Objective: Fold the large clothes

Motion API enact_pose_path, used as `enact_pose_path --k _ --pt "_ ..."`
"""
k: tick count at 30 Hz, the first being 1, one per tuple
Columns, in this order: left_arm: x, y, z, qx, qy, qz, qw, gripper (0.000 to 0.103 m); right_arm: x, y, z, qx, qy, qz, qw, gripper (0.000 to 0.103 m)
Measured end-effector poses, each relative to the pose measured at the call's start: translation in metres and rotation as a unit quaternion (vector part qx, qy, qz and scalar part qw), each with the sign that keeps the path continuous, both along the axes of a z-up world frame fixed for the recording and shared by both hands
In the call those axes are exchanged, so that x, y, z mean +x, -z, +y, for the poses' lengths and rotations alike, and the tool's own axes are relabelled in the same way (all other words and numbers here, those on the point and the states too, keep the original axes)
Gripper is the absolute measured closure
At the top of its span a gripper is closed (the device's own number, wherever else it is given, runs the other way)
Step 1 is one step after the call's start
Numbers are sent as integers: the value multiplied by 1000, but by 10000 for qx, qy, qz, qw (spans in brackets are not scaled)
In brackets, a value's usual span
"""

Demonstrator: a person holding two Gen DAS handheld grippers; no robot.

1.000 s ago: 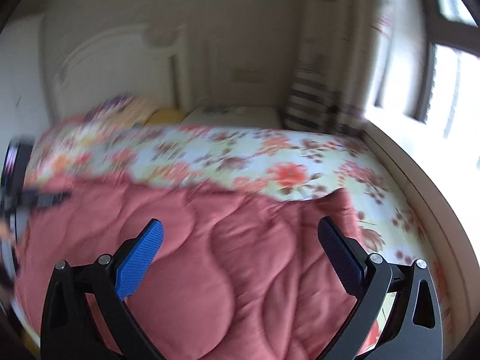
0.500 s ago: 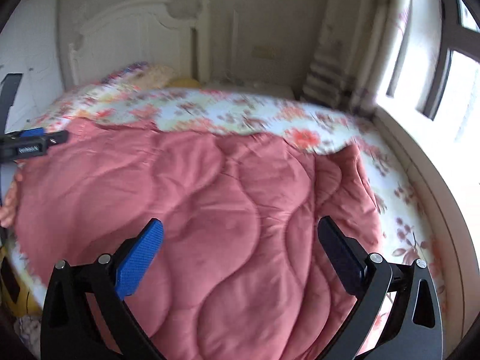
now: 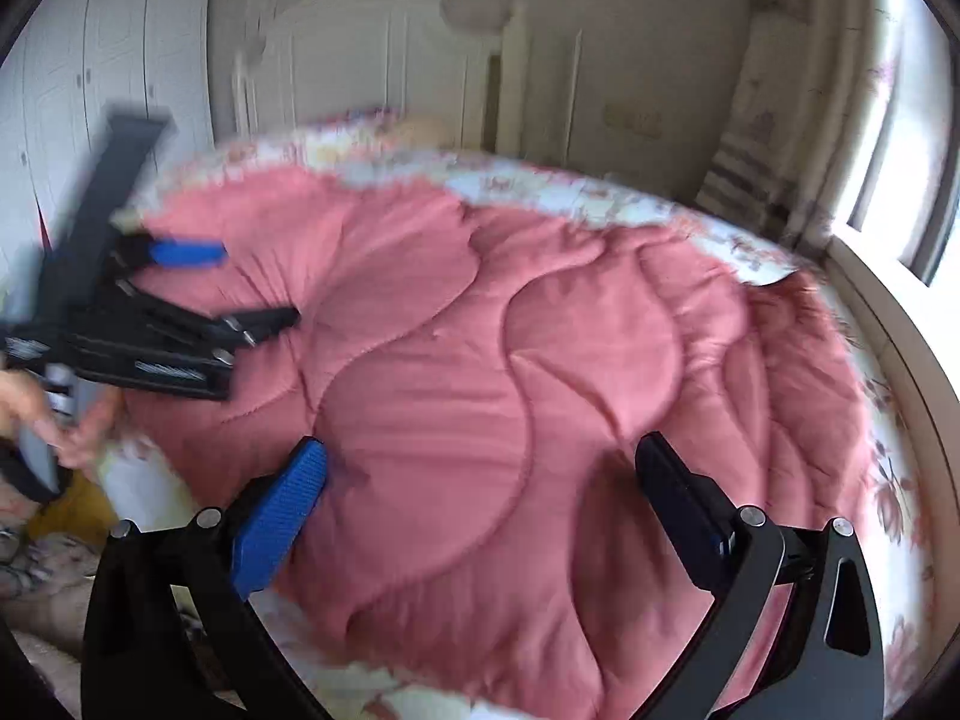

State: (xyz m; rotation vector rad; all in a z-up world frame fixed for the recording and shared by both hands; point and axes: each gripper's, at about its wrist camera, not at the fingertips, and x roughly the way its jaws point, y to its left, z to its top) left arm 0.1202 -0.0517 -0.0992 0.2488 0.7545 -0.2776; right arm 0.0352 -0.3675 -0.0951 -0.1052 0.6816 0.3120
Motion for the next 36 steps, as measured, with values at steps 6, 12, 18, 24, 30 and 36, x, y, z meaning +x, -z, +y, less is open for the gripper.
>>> enact_pose_path --k 6,12,18,24,30,36 --pt "0 1 -1 -78 -37 67 9999 2 -55 9 -66 1905 -534 550 9787 5" --pt "-2 3 0 -97 -100 8 9999 2 -85 32 -84 1987 -144 813 9766 5" --pt "-2 3 0 -106 -94 16 9999 2 -48 38 -80 2174 441 1000 9699 4" --pt "-2 4 1 -103 -76 53 9999 2 0 39 -78 2764 1583 1055 9420 4" --pt "-2 3 5 -90 -60 97 9999 2 37 43 -73 3433 2424 571 9056 18" --pt "9 -33 8 -294 38 518 9982 2 16 53 -101 4320 2188 220 8747 68"
